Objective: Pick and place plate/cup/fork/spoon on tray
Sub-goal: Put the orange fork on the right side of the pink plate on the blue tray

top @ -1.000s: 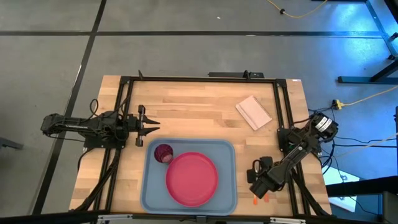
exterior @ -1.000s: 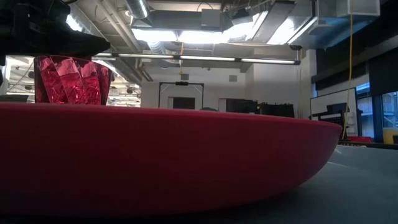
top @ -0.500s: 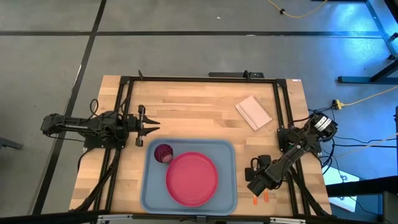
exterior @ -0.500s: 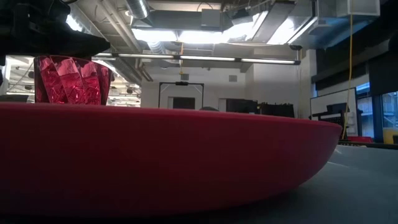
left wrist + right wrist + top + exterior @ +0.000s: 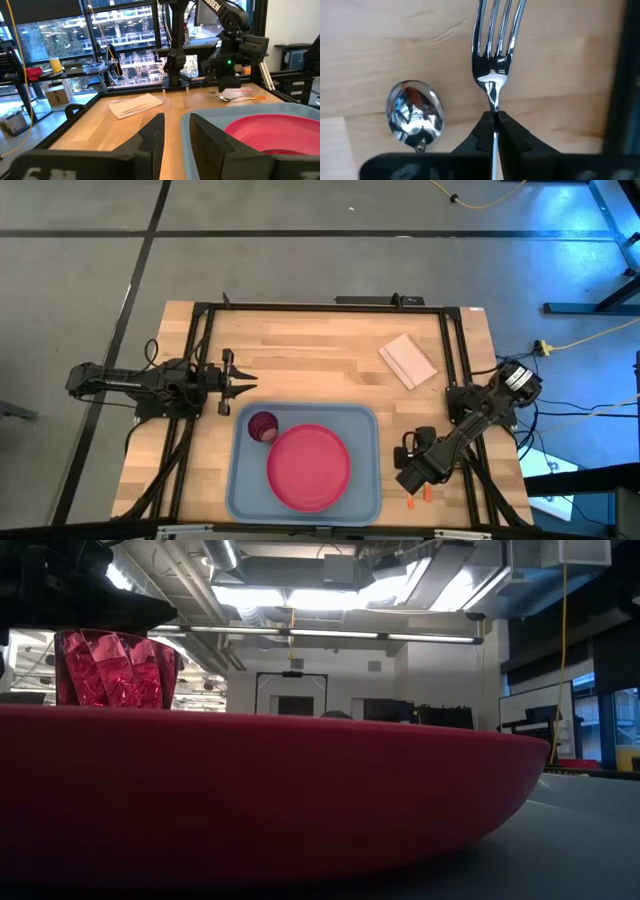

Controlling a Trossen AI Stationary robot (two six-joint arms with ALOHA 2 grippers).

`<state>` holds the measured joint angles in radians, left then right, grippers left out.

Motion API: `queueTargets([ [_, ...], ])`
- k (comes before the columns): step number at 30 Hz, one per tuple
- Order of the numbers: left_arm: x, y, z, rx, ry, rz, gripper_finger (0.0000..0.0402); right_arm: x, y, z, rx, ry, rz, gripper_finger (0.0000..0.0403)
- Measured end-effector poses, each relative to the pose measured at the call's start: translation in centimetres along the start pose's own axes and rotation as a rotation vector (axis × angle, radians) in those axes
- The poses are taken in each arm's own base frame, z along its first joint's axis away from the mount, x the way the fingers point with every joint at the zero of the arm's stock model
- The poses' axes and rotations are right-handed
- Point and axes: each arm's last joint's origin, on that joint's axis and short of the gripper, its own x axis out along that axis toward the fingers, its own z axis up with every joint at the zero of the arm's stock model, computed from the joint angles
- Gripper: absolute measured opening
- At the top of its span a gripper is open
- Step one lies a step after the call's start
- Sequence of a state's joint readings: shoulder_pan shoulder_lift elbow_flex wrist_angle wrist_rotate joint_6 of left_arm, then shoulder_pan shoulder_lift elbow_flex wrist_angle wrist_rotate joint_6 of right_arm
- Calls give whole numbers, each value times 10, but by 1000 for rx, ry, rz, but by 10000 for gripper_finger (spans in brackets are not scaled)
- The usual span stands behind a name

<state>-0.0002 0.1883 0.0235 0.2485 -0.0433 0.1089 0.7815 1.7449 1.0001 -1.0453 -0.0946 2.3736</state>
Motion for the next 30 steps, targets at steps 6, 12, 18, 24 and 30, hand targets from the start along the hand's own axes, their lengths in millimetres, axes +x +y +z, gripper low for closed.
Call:
queueTargets([
  [6,0,0,0,0,0,0,84,-37,-1,-1,6,-37,8,9],
  [12,0,0,0,6,0,0,84,-59,20,-1,40,-77,257,7],
  [18,0,0,0,6,0,0,84,-57,50,2,18,-67,415,8],
  [24,0,0,0,7,1,0,84,-49,89,8,-60,-31,528,8],
  [30,0,0,0,7,0,-1,84,-33,104,12,-65,53,435,8],
])
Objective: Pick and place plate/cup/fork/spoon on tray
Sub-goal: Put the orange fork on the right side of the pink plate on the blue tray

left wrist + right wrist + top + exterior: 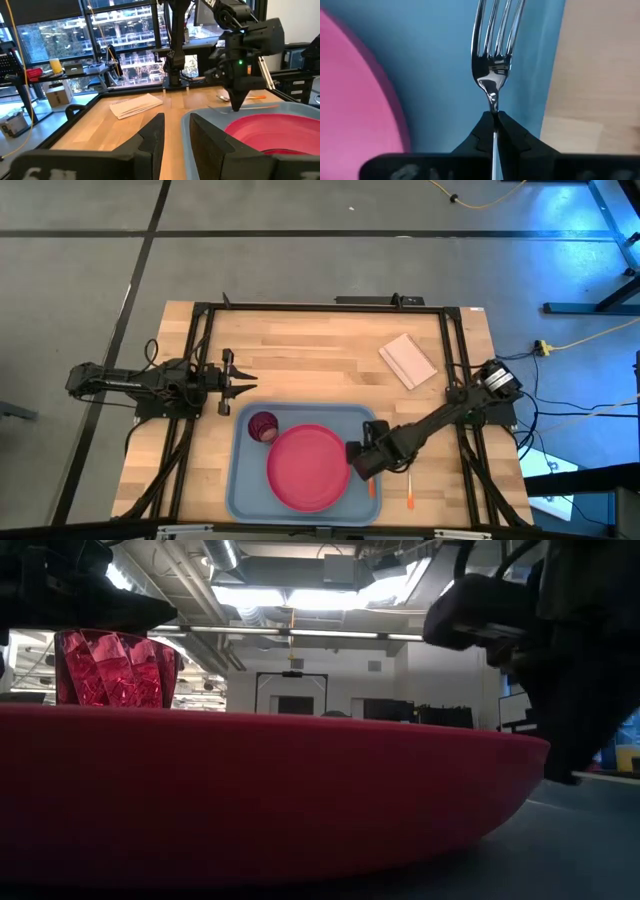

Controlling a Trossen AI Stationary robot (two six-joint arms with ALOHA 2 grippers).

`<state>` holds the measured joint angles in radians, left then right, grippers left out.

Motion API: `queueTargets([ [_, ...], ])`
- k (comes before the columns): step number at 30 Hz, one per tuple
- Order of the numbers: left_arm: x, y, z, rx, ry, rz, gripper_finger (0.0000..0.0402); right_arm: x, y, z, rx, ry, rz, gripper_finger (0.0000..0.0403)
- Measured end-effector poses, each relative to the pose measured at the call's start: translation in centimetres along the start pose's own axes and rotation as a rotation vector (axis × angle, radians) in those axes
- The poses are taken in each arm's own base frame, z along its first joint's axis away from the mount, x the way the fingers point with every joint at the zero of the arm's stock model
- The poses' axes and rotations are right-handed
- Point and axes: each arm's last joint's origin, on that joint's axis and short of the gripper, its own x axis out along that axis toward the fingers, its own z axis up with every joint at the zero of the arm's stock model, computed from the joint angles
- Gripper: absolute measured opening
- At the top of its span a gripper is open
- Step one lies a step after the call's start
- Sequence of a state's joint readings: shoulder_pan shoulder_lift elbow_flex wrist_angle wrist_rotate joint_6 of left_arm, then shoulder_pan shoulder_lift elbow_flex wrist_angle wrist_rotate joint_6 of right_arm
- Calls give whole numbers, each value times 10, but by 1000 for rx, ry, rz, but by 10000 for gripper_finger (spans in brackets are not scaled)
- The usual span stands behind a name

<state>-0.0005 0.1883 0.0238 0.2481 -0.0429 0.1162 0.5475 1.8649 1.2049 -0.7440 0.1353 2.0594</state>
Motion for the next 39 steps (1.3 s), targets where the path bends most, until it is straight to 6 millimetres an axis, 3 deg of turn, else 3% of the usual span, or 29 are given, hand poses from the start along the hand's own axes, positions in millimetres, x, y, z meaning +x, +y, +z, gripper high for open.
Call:
queueTargets([
  [39,0,0,0,0,0,0,84,3,2,-1,-47,2,13,28],
])
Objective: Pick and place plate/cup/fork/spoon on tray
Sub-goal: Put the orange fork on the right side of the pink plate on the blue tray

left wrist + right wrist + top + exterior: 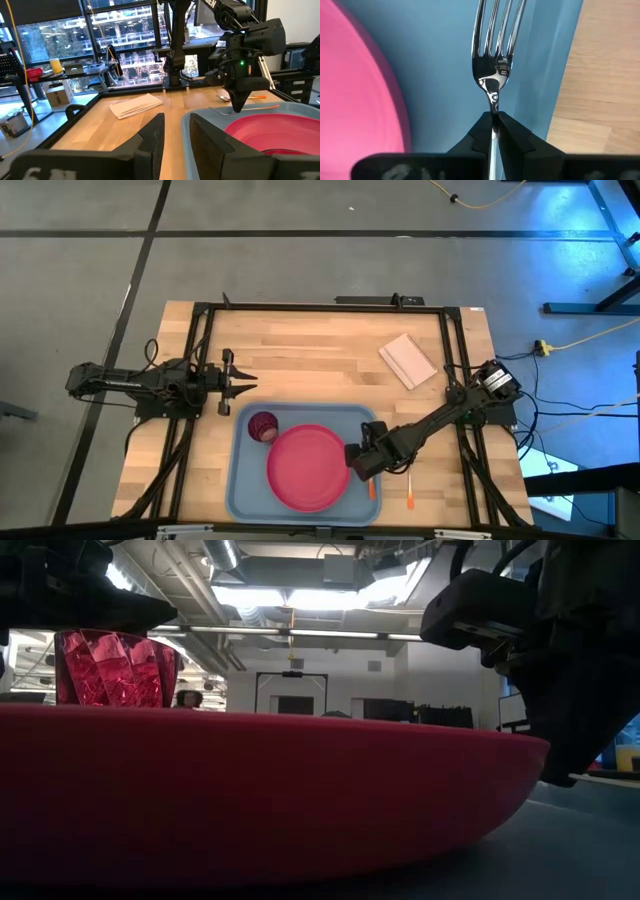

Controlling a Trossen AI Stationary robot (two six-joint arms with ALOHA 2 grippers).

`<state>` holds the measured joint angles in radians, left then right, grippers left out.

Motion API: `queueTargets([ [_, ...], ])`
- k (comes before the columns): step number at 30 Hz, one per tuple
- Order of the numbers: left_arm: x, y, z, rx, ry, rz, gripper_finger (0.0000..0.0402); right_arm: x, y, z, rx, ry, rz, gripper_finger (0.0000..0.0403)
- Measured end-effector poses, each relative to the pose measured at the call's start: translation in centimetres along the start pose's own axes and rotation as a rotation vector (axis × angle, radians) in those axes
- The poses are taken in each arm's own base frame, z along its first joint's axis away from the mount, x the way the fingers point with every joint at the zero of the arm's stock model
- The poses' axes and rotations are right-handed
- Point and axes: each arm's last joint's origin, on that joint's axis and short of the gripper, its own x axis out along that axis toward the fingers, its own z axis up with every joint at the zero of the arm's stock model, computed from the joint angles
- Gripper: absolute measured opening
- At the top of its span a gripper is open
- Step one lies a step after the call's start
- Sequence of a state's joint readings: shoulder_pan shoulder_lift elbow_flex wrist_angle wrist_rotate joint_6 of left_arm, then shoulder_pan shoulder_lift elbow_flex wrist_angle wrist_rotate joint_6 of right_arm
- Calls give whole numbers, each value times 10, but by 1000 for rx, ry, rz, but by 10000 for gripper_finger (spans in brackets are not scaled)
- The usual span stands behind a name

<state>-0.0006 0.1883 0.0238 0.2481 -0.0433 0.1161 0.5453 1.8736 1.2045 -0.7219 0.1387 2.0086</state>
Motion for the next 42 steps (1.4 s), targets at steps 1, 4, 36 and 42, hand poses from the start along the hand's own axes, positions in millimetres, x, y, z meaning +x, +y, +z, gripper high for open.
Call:
queueTargets([
  [1,0,0,0,0,0,0,84,0,0,0,2,0,0,28],
  [4,0,0,0,0,0,0,84,0,0,0,5,-5,0,28],
  [36,0,0,0,0,-1,0,84,0,0,1,3,-46,21,28],
  [42,0,0,0,0,0,0,84,0,0,1,-16,-47,21,28],
])
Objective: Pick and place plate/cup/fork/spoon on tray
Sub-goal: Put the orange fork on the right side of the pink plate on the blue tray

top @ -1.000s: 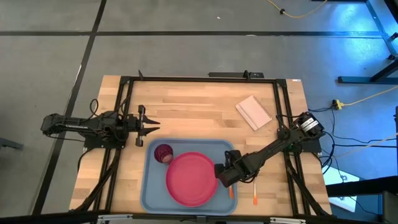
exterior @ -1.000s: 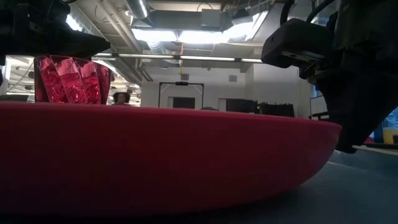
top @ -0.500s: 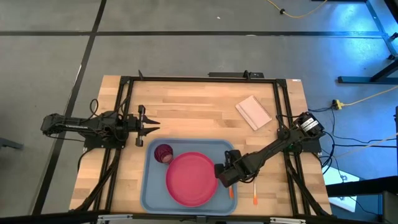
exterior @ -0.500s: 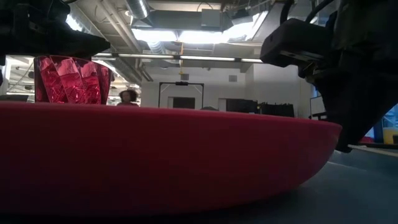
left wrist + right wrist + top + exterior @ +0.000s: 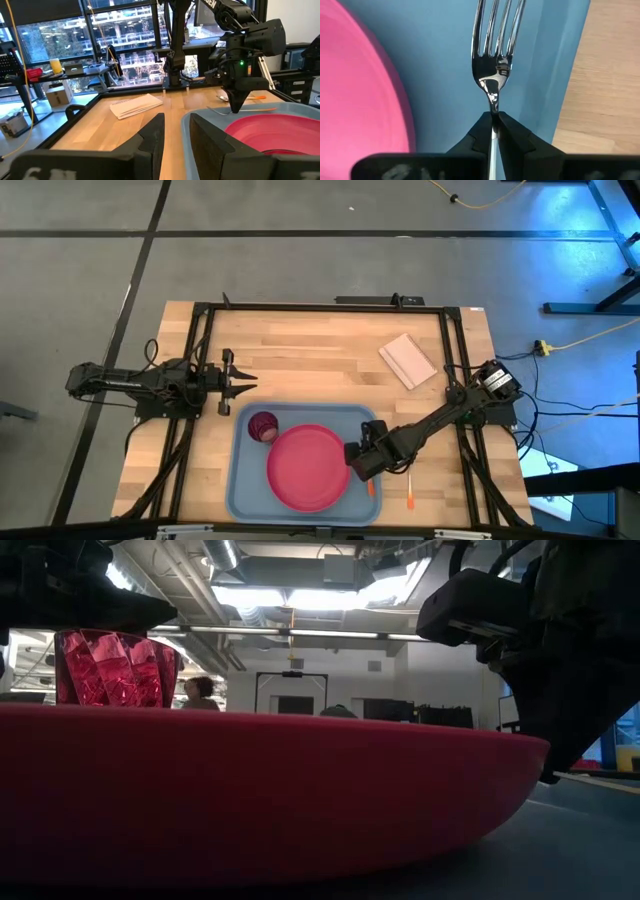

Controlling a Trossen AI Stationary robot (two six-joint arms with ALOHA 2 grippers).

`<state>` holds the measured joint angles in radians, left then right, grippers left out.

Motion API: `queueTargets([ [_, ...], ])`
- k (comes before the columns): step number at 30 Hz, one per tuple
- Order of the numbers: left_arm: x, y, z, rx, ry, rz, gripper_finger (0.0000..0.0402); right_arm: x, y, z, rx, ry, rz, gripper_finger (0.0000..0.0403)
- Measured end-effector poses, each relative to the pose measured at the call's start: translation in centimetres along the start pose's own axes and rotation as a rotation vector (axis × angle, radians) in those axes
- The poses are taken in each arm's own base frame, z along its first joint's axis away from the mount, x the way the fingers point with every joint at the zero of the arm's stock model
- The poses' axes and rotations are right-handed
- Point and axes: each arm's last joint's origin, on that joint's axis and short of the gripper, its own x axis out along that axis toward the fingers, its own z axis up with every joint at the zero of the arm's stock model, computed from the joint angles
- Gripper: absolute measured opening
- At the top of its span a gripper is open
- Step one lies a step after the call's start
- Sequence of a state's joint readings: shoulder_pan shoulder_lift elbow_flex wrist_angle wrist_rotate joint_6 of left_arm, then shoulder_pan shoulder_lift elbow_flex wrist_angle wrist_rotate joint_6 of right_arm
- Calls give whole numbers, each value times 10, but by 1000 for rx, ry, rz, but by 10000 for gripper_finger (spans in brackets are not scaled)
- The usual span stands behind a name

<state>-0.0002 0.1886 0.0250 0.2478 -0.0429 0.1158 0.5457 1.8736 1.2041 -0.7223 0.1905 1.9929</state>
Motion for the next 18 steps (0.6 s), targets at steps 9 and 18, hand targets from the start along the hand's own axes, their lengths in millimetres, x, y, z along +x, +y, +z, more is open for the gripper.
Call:
queueTargets([
  [9,0,0,0,0,0,0,84,0,0,0,0,-2,1,28],
  [18,0,0,0,0,0,0,84,0,-1,2,-3,-49,4,28],
])
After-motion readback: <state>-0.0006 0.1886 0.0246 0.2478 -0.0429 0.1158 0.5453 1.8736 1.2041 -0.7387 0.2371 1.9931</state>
